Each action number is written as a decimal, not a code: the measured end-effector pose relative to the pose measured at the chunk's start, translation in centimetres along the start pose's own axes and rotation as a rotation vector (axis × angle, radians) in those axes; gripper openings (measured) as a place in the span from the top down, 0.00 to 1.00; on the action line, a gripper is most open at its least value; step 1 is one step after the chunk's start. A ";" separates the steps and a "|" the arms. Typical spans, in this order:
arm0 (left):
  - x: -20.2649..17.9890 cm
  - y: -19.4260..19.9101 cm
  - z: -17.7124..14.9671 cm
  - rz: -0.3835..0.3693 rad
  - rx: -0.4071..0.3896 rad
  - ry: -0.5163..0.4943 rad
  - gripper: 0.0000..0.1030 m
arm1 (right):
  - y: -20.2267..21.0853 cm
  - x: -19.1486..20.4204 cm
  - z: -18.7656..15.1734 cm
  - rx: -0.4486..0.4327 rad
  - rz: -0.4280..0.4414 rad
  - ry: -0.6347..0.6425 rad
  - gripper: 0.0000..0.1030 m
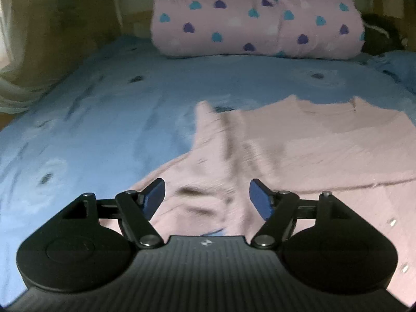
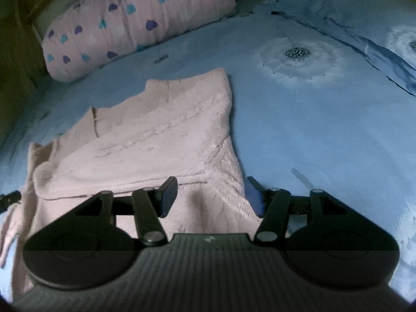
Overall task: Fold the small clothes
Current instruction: 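Fold the held sleeve across the body and open the left tool, then grasp the cardigan side edge with the left tool and lift it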
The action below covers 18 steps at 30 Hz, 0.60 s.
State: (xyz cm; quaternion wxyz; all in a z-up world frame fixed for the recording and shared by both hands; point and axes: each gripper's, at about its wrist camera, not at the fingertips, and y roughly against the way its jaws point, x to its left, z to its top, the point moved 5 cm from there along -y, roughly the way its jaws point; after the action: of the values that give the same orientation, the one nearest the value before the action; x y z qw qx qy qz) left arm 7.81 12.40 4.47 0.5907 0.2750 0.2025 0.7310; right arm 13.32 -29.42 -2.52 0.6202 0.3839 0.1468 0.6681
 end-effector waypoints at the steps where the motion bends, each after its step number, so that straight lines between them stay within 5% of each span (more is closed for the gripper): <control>1: 0.7 0.2 -0.4 0.024 0.013 -0.009 0.25 | 0.4 0.1 -0.1 -0.006 0.009 -0.010 0.42; 5: 3.4 0.7 -2.3 0.116 0.081 -0.019 0.25 | 1.8 0.6 -0.6 -0.015 0.061 -0.032 0.42; 18: 3.2 -2.7 -5.5 0.056 0.221 0.042 0.21 | 3.3 2.3 -2.7 0.003 0.100 0.025 0.42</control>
State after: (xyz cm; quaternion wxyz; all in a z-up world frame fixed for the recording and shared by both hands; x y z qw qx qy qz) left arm 5.86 16.26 -0.89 0.5319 0.3286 0.2861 0.7261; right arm 9.20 -27.13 -1.34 0.5835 0.3831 0.1361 0.7030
